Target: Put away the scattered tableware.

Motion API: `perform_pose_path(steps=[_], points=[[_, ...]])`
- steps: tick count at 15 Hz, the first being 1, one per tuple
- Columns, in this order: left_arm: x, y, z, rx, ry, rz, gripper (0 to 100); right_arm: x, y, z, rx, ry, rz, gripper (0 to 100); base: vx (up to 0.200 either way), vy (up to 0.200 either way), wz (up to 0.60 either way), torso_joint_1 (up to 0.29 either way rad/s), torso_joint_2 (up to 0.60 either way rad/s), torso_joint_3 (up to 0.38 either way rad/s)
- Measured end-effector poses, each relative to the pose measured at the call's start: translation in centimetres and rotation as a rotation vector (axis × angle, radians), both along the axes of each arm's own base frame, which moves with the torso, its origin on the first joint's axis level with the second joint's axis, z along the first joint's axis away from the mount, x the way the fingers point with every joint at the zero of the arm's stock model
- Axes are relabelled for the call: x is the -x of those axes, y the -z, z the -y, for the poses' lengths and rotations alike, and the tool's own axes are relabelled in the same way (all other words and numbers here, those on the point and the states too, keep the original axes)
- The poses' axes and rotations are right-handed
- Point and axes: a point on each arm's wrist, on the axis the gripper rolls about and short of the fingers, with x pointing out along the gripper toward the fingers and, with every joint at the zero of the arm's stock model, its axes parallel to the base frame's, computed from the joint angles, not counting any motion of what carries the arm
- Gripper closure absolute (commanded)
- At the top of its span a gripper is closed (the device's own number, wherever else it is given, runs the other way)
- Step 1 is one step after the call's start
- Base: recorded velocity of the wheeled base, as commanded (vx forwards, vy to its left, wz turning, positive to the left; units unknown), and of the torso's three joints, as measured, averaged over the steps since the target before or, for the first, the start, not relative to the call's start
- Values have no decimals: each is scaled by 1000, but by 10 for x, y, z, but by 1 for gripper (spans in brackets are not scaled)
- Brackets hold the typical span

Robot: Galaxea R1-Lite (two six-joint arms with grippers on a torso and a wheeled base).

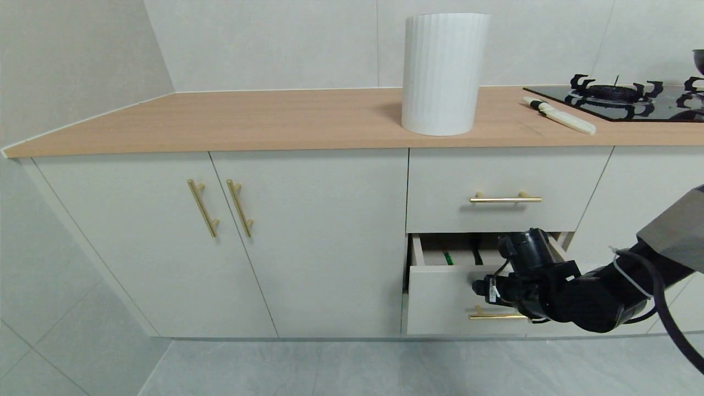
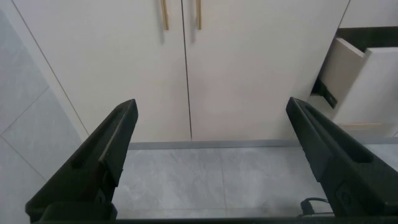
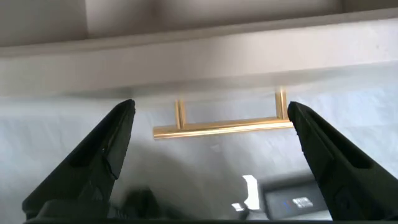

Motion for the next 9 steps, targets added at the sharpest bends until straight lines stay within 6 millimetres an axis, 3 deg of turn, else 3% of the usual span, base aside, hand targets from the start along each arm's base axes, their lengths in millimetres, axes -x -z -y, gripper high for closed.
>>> perform_pose_path(steps=[9], points=[[0, 0, 0, 0, 0, 0, 0, -37, 34, 10, -70, 95, 251, 0, 0, 0, 0, 0, 0, 0]])
